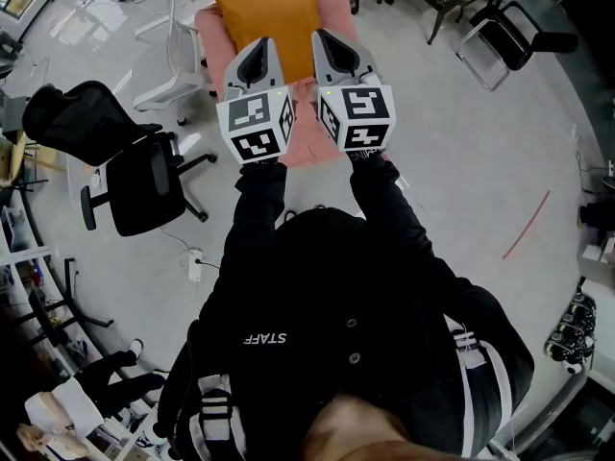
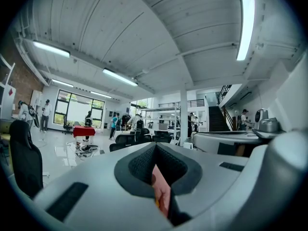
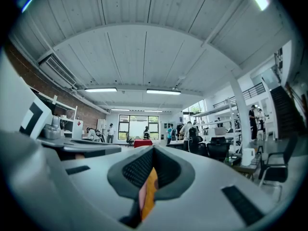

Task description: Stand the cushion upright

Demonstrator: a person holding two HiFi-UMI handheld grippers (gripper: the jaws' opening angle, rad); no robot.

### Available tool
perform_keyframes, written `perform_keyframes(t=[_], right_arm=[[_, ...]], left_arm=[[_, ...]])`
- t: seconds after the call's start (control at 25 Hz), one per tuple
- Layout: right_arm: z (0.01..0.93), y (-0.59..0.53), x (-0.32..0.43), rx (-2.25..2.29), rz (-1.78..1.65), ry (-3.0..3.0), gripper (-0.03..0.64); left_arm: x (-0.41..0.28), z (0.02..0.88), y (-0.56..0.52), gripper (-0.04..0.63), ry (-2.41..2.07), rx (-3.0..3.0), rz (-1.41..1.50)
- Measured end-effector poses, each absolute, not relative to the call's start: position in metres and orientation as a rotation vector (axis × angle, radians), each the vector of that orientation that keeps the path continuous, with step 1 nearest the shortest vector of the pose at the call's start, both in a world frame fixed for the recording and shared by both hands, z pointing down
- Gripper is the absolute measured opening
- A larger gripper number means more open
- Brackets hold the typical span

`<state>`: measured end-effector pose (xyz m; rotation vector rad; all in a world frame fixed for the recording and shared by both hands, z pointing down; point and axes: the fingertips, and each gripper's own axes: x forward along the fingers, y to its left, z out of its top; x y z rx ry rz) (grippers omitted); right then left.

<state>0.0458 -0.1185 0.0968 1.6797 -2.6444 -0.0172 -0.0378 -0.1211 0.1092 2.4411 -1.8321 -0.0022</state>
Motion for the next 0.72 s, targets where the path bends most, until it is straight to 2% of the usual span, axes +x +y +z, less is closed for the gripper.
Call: perform_keyframes(t=[0.72], right_arm=[[0.087,-0.127,0.053,1.717,-0.033,-2.656,0.012]], left_arm=[[-0.034,0.103,-0.131,0.0,-1.845,2.461,0.007]])
